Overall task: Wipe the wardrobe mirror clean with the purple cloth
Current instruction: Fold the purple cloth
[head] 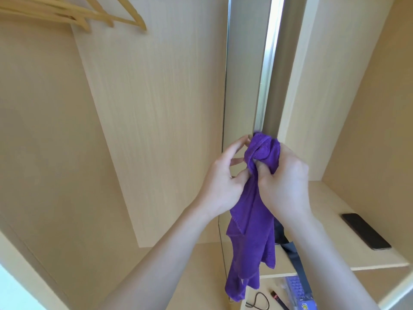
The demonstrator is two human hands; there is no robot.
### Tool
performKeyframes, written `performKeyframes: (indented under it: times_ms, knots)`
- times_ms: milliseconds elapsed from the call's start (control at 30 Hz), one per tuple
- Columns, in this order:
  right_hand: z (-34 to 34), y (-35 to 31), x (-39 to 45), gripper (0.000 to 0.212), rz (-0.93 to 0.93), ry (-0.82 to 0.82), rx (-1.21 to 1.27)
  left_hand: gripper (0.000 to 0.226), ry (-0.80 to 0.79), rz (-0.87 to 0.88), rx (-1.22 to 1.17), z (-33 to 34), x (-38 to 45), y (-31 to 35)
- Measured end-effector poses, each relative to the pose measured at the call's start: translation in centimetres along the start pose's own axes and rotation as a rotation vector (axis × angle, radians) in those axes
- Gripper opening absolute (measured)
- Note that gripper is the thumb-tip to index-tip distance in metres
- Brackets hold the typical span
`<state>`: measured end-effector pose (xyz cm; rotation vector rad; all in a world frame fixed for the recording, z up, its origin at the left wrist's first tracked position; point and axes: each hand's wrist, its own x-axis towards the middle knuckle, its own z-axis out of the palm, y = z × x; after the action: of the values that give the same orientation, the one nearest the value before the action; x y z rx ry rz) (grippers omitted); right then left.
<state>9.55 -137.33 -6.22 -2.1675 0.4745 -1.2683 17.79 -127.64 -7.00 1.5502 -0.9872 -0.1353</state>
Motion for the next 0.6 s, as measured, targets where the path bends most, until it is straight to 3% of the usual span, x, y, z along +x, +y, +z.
performKeyframes:
  times_ms: [200,400,600]
  knots:
    - [0.3,1.3,-6.3,0.037,0.187,-0.049,0.038,0.061,-0.09,-0.121,-0.109,0.2,-4.1,-2.6]
    - [1.9,2.3,-13.5,0.024,0.331,-0.103,0.132,0.046,-0.236,-0.313,-0.318,-0.3,-9.5,-6.0]
    - [4.8,1.8,-18.2,0.023,0.293,-0.237,0.066,0.02,-0.211,-0.45,-0.311,-1.5,-13.9,-8.5]
